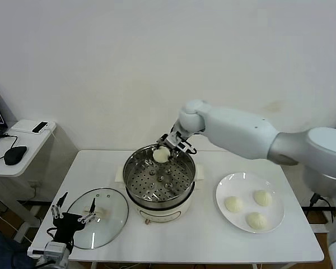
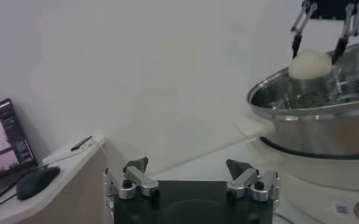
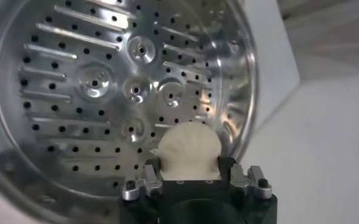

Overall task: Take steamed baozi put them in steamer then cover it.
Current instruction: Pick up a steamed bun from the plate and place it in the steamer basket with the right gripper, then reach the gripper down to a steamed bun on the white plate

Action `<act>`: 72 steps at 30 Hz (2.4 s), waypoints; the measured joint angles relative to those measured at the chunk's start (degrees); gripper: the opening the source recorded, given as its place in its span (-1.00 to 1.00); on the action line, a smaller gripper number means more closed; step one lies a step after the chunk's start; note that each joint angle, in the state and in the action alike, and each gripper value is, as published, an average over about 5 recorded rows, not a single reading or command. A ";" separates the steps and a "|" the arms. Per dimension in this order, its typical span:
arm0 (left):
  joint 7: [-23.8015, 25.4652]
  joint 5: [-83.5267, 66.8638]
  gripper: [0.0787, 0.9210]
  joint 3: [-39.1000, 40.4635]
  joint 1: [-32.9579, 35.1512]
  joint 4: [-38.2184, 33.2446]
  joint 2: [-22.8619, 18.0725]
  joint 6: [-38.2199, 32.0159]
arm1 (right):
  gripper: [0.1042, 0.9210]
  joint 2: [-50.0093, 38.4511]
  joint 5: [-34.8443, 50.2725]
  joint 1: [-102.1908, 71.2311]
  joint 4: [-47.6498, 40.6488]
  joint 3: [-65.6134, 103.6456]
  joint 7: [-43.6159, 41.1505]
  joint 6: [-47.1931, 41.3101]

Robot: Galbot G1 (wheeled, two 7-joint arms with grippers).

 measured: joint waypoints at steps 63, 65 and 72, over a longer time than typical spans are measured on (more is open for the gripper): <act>-0.25 -3.81 0.77 -1.84 -1.33 -2.29 3.20 1.38 | 0.76 -43.55 8.29 -8.13 33.38 9.77 -7.46 -33.92; -0.25 -3.75 0.77 -1.97 -1.20 -2.26 3.13 1.38 | 0.76 -44.11 7.37 -11.19 33.34 11.53 -7.44 -34.30; -0.25 -3.57 0.77 -2.46 -0.99 -1.87 2.77 1.42 | 0.76 -44.26 4.65 -20.05 31.89 16.29 -7.50 -34.95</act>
